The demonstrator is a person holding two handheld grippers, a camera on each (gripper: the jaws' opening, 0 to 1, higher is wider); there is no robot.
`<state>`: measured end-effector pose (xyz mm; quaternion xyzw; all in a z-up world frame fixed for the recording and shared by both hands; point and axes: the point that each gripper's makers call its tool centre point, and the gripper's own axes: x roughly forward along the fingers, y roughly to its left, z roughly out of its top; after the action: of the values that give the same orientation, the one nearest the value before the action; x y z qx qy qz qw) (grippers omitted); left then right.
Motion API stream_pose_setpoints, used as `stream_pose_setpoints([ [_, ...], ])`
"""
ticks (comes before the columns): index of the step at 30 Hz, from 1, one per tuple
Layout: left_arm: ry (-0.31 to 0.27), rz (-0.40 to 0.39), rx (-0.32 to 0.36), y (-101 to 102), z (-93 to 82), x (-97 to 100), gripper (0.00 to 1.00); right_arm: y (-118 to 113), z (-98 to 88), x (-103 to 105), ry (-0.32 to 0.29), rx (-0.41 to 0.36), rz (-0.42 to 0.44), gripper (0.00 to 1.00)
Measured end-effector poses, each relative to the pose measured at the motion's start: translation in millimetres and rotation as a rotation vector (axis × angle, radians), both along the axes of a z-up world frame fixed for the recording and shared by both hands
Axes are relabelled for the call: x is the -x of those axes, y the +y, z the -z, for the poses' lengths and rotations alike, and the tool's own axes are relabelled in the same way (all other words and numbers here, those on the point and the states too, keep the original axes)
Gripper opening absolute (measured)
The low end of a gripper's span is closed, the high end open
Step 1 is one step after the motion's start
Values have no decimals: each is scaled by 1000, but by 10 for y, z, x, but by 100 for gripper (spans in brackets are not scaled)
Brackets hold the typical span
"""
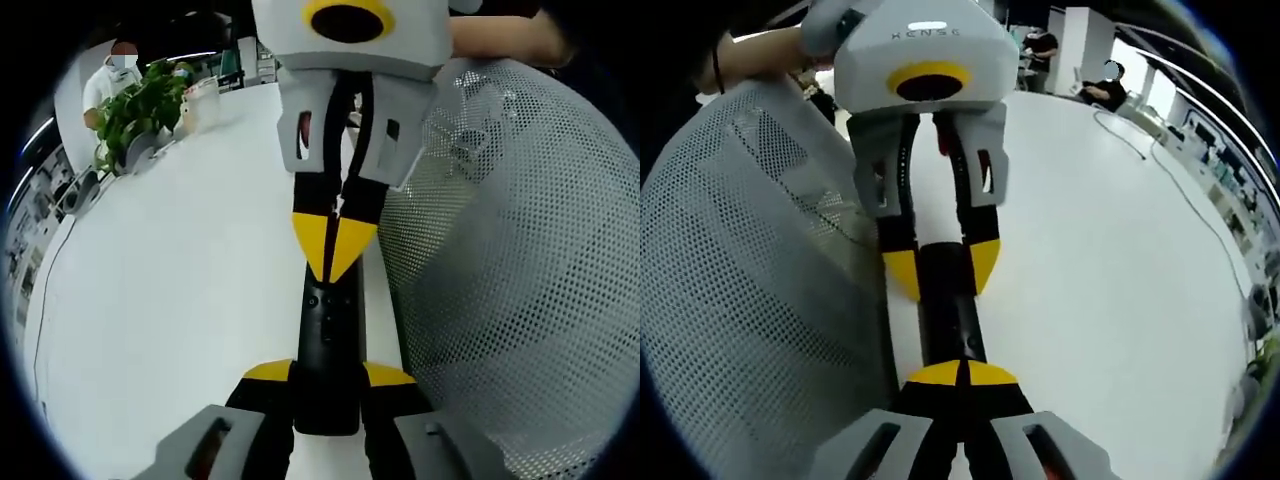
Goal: Press the specified remote control buttons in sequence, fully releasing each button before pressing the next.
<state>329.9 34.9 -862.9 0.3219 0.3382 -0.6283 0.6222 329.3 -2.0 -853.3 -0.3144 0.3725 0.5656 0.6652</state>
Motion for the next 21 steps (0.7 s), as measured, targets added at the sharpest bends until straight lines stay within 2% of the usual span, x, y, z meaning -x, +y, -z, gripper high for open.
stream_pose_setpoints([
  [2,-1,3,-3,0,1,0,25,1,8,0,-5,0,-10,0],
  [6,-3,6,-5,1,3,3,25,20,23,11,-35,60,-69,0],
  [8,-2,6,-4,1,3,5,25,11,20,10,-34,54,-64,0],
  [10,-3,4,-3,1,2,7,25,10,4,7,-6,-10,-12,0],
  [12,-2,3,-3,2,2,9,25,-5,-3,29,17,-24,-12,0],
  [14,-1,4,-3,2,2,10,25,9,-1,54,20,-17,-25,2],
  [16,0,2,-1,2,1,10,25,-2,-1,19,-22,3,-50,0],
  [21,0,3,0,3,1,9,25,-7,-7,40,15,-11,-34,2],
])
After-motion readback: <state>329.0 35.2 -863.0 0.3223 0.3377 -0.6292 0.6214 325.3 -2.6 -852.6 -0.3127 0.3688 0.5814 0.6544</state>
